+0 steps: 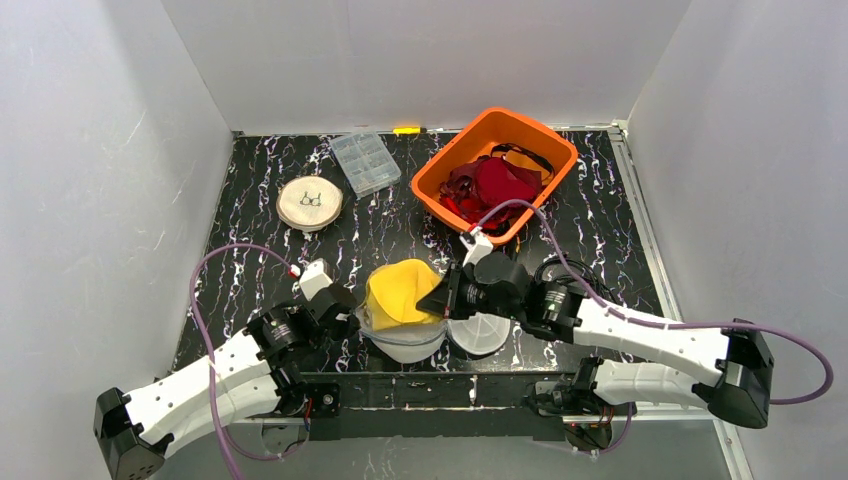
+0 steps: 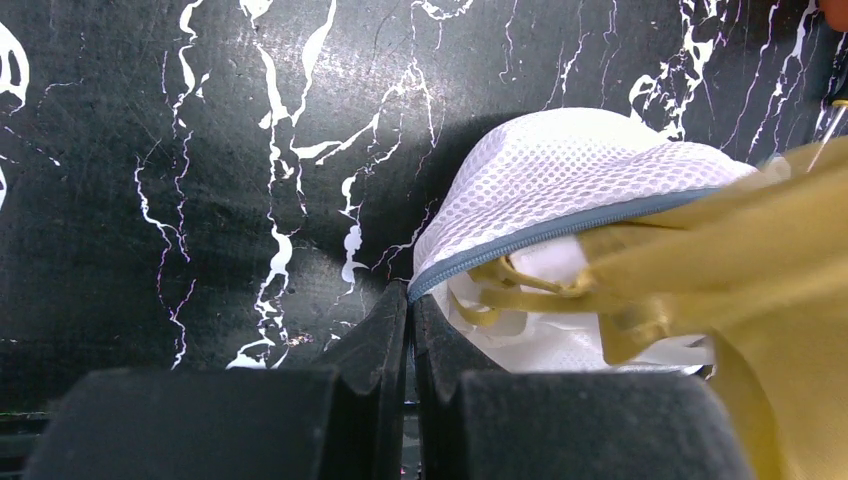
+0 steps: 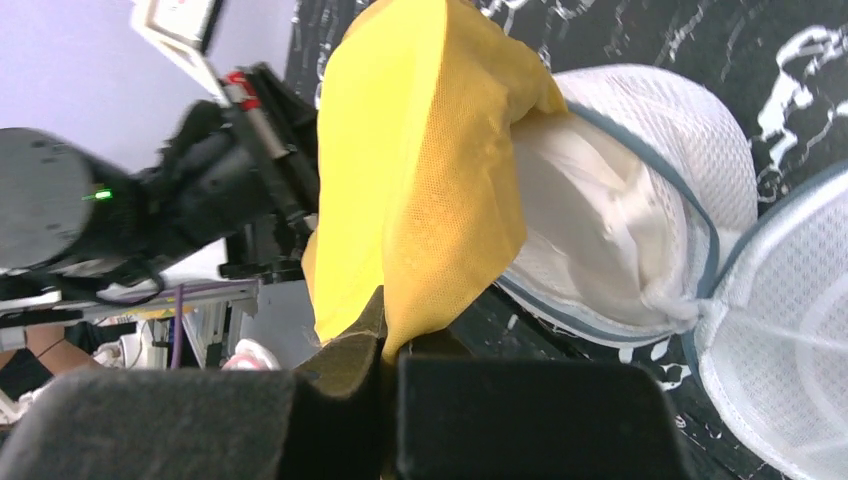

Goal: Unzip the laundry bag and remove the bra
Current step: Pick up the bra from the laundry bag.

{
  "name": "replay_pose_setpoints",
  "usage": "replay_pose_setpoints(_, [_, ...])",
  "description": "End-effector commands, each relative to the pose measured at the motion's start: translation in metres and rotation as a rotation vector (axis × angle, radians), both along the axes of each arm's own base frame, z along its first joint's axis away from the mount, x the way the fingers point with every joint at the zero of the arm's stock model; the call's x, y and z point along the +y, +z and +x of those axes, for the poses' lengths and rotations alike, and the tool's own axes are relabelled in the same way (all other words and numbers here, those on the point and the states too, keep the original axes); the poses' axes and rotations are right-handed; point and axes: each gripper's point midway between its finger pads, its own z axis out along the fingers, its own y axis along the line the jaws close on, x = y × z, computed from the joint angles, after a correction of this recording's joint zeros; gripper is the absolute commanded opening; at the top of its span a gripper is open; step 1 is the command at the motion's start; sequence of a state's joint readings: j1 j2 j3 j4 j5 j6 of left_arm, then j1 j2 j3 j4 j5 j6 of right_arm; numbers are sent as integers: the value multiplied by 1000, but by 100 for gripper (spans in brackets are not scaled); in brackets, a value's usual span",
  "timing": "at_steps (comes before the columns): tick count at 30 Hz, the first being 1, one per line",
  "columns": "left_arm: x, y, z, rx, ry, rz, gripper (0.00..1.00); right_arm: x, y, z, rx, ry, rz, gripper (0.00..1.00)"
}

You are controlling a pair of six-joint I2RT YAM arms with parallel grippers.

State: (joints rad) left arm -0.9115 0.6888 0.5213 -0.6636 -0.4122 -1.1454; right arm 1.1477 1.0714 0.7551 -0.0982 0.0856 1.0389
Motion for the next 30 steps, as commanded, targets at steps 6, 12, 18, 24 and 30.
replay_pose_setpoints(6, [15,-2,2,-12,29,66,0,-6,70,4,-193,50,56,1])
replay_pose_setpoints(12, [14,0,3,-15,21,71,0,-18,120,10,-345,66,38,1])
replay_pose_setpoints(18, [10,7,1,-12,-6,56,7,-25,147,13,-411,73,14,1])
replay_pose_setpoints(24, [10,12,-1,-24,-12,30,17,-26,152,10,-423,79,40,1])
replay_pose_setpoints(30, [11,25,-3,-53,-28,1,48,-44,169,23,-510,1,19,1])
